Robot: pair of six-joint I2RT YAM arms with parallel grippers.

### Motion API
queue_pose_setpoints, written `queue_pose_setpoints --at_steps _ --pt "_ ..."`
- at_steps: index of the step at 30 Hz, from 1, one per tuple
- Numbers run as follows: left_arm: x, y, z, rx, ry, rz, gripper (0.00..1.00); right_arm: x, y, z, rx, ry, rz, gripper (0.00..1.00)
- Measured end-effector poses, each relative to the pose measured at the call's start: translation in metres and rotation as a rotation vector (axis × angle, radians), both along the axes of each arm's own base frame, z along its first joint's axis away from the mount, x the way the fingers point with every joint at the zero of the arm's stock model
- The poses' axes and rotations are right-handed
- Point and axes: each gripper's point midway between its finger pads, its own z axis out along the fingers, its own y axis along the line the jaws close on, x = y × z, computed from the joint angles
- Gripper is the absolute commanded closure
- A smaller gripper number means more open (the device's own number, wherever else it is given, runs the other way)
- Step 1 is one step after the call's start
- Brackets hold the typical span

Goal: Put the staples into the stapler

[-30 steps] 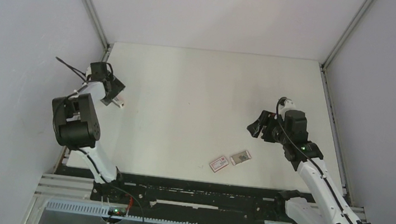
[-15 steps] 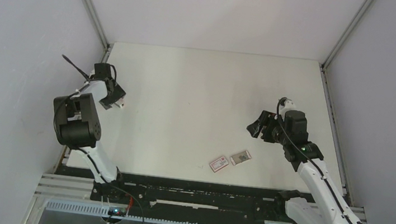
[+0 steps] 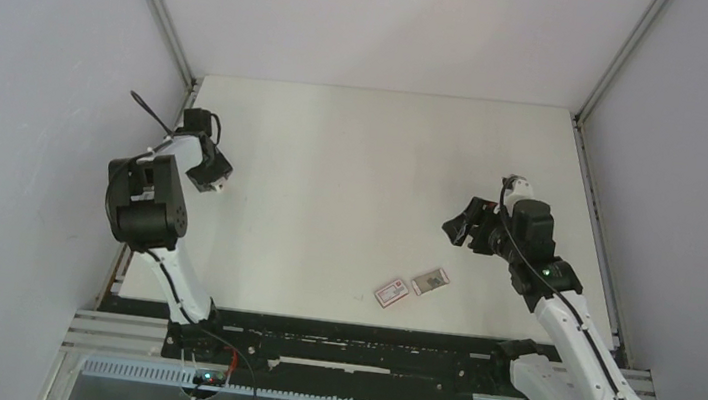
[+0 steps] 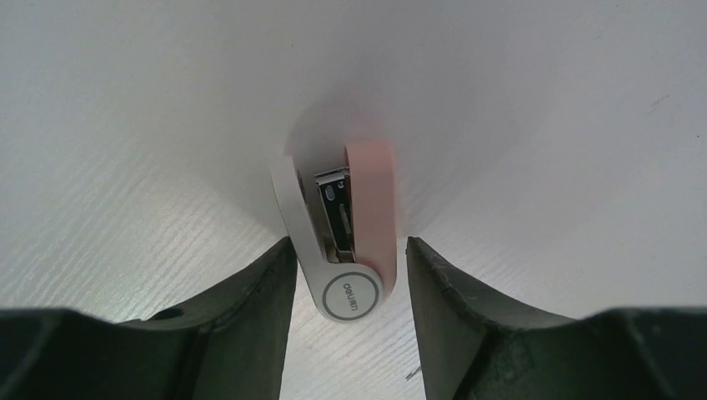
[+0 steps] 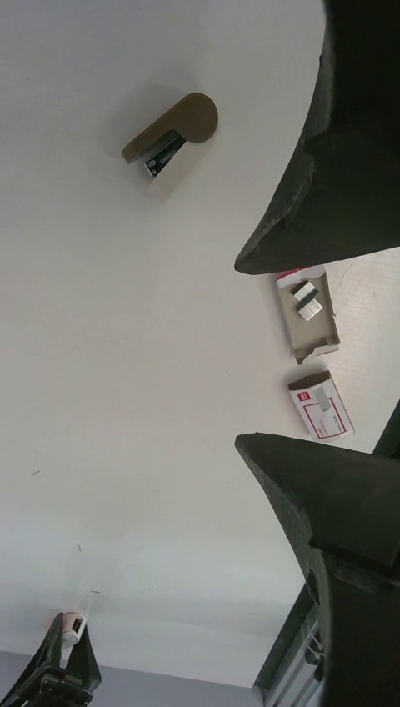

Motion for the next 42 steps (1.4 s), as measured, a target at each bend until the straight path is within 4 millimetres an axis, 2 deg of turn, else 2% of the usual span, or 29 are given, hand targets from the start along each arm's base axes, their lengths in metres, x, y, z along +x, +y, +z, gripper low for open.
queue_pose_setpoints --at_steps 4,7,9,13,15,18,20,22,23,25,28,32,36,38,42 --pt "-0.001 0.0 0.0 -0.001 0.004 0.0 0.57 0.0 0.0 0.002 0.001 -0.008 0.0 0.31" --pt "-0.001 0.0 0.001 0.004 -0.003 -0.006 0.69 0.0 0.0 0.002 0.0 -0.008 0.0 0.31" --pt "-0.002 0.0 0.005 0.009 -0.012 -0.013 0.71 0.0 0.0 0.002 0.0 -0.008 0.0 0.31" --pt "-0.011 -0.007 0.027 0.024 -0.071 -0.037 0.74 -0.001 0.001 0.001 0.003 -0.004 0.006 0.3" --pt "-0.016 -0.02 0.046 0.038 -0.129 -0.073 0.74 -0.001 0.004 -0.001 0.008 0.006 0.017 0.31" --pt "-0.018 -0.071 0.085 0.044 -0.267 -0.207 0.76 0.001 0.01 -0.007 0.026 0.034 0.044 0.31" --pt "-0.019 -0.124 0.11 0.03 -0.39 -0.354 0.77 0.001 0.017 -0.012 0.047 0.064 0.065 0.3" --pt "-0.035 -0.197 0.131 -0.013 -0.524 -0.568 0.77 0.0 0.027 -0.015 0.074 0.088 0.091 0.3" --pt "-0.048 -0.23 0.137 -0.042 -0.572 -0.669 0.77 0.0 0.032 -0.015 0.089 0.095 0.106 0.3" --pt "-0.073 -0.281 0.14 -0.088 -0.635 -0.832 0.77 -0.001 0.043 -0.013 0.119 0.097 0.136 0.3" --pt "-0.112 -0.341 0.134 -0.155 -0.699 -1.019 0.77 -0.001 0.062 -0.008 0.168 0.094 0.177 0.3" --pt "-0.152 -0.387 0.125 -0.221 -0.749 -1.165 0.78 -0.003 0.084 -0.003 0.213 0.091 0.219 0.29" --pt "-0.179 -0.423 0.134 -0.275 -0.822 -1.251 0.79 -0.005 0.101 0.002 0.251 0.084 0.252 0.29" --pt "-0.184 -0.431 0.139 -0.284 -0.85 -1.263 0.79 -0.005 0.106 0.003 0.262 0.081 0.26 0.3" --pt "-0.181 -0.433 0.143 -0.274 -0.876 -1.247 0.79 -0.004 0.109 0.005 0.279 0.083 0.264 0.32"
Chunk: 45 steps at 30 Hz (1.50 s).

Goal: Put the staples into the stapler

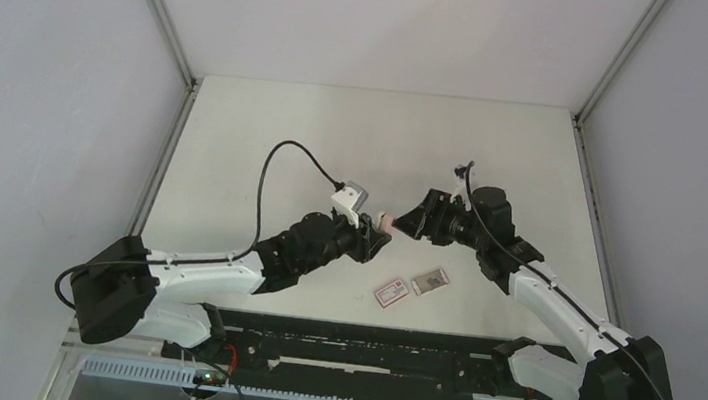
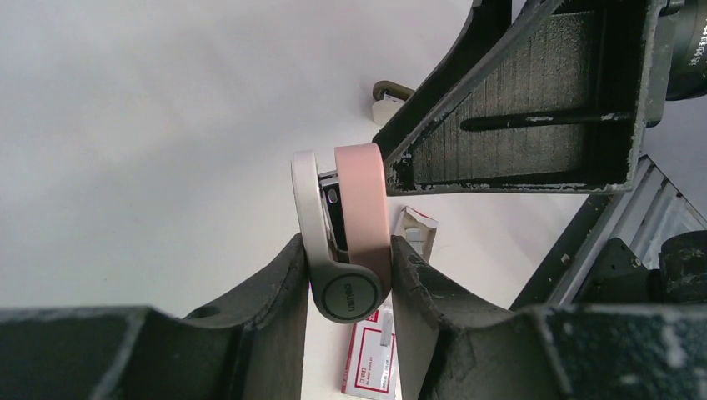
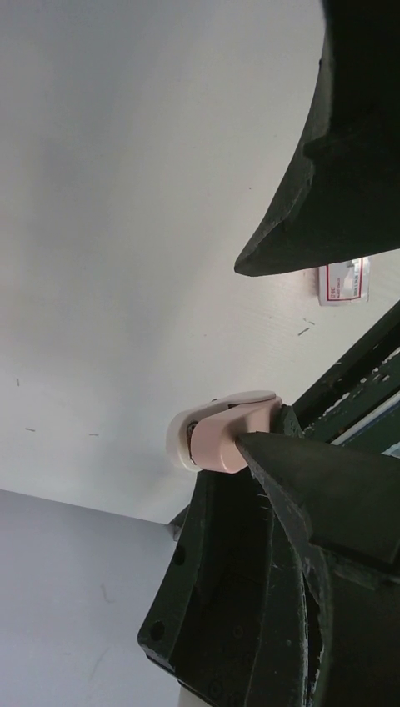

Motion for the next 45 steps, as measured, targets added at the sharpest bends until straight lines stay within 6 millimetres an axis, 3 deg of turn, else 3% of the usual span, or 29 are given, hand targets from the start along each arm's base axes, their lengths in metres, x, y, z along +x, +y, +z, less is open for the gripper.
queue_pose_setpoints --at_steps 9,13,15,22,24,25,28,30,32,35,39,42,45 --pt "0.002 -0.001 -0.002 0.002 -0.006 0.02 0.8 -0.003 0.009 0.006 0.037 0.001 0.021 0.31" --pt "-0.003 -0.005 -0.003 0.003 -0.006 0.006 0.8 -0.005 0.013 0.009 0.048 0.001 0.03 0.36" --pt "-0.004 -0.006 -0.004 0.005 -0.004 0.002 0.8 -0.007 0.015 0.009 0.05 0.002 0.036 0.41" --pt "-0.004 -0.006 -0.008 0.019 0.002 0.005 0.8 -0.012 0.026 0.004 0.045 0.012 0.062 0.75" --pt "-0.004 -0.006 -0.01 0.023 0.003 0.008 0.71 -0.013 0.028 0.006 0.046 0.004 0.07 0.89" --pt "-0.003 -0.005 -0.01 0.023 0.003 0.012 0.59 -0.013 0.028 0.005 0.043 0.001 0.069 1.0" --pt "-0.003 -0.005 -0.011 0.025 0.003 0.019 0.22 -0.012 0.028 0.005 0.035 -0.007 0.069 1.0" --pt "-0.002 0.001 -0.01 0.035 0.007 0.042 0.13 -0.01 0.026 0.005 0.024 -0.024 0.065 1.0" --pt "-0.001 0.009 0.002 0.018 -0.006 0.071 0.12 -0.01 0.02 0.004 -0.01 -0.051 0.062 1.0" --pt "-0.005 0.034 0.041 -0.064 -0.058 0.125 0.13 -0.011 0.012 0.006 -0.06 -0.112 0.076 1.0" --pt "-0.01 0.079 0.096 -0.194 -0.101 0.223 0.24 -0.015 0.004 0.008 -0.134 -0.22 0.14 1.0" --pt "0.001 0.099 0.111 -0.198 -0.041 0.283 0.28 -0.021 0.005 0.012 -0.177 -0.31 0.21 1.0" --pt "0.011 0.101 0.108 -0.177 0.048 0.297 0.29 -0.028 0.009 0.022 -0.188 -0.408 0.276 1.0"
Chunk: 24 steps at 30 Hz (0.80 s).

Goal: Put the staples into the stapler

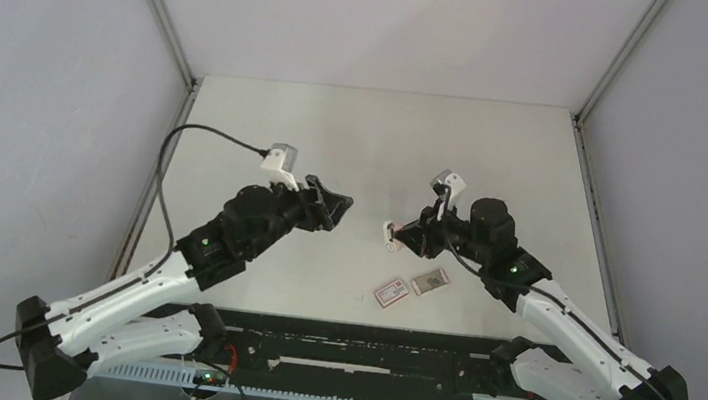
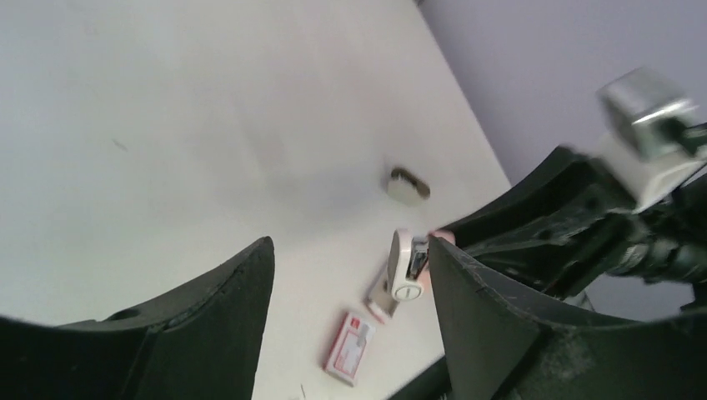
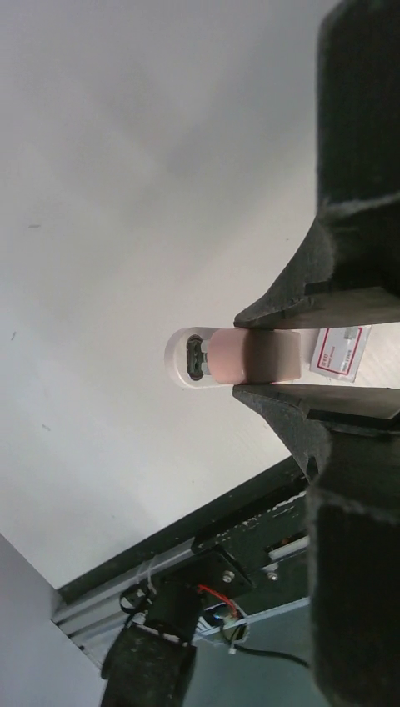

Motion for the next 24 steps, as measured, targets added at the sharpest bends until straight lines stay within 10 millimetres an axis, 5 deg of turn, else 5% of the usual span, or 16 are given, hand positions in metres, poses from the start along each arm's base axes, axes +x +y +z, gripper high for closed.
queue_pose_setpoints --at_steps 8,24 --pt "-0.028 -0.044 -0.064 0.057 0.295 -0.231 0.33 -0.02 0.017 0.015 -0.04 -0.23 0.171 1.0" --pt "-0.034 -0.063 -0.08 0.046 0.391 -0.296 0.46 -0.028 0.026 0.01 -0.107 -0.352 0.241 1.0"
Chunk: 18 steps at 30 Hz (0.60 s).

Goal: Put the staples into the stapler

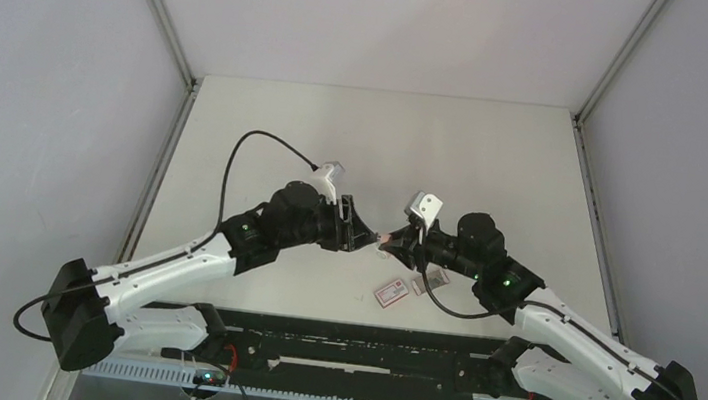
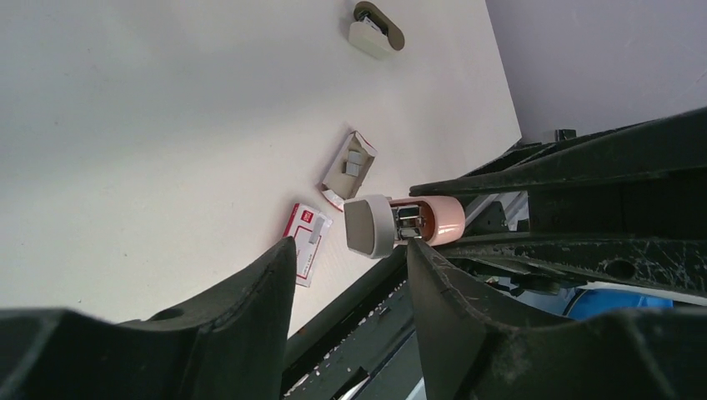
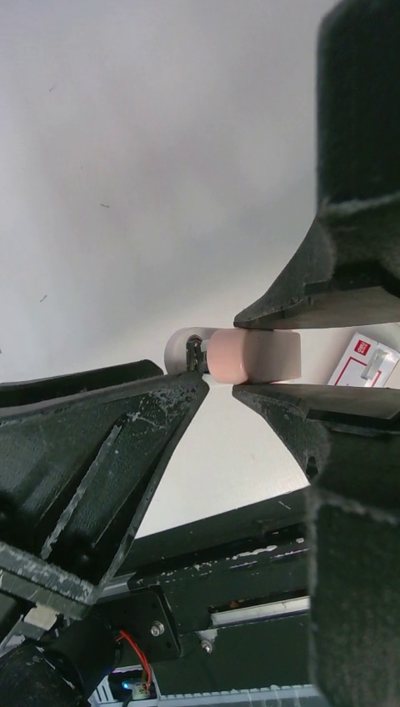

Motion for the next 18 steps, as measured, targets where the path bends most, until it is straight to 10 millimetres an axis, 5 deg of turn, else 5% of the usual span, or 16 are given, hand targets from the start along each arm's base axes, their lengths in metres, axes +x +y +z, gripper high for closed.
queue_pose_setpoints --at_steps 18 --pt "0.0031 -0.006 -0.0066 -0.013 0.041 0.019 0.68 -0.005 0.0022 -0.0081 -0.024 -0.018 0.017 1.0"
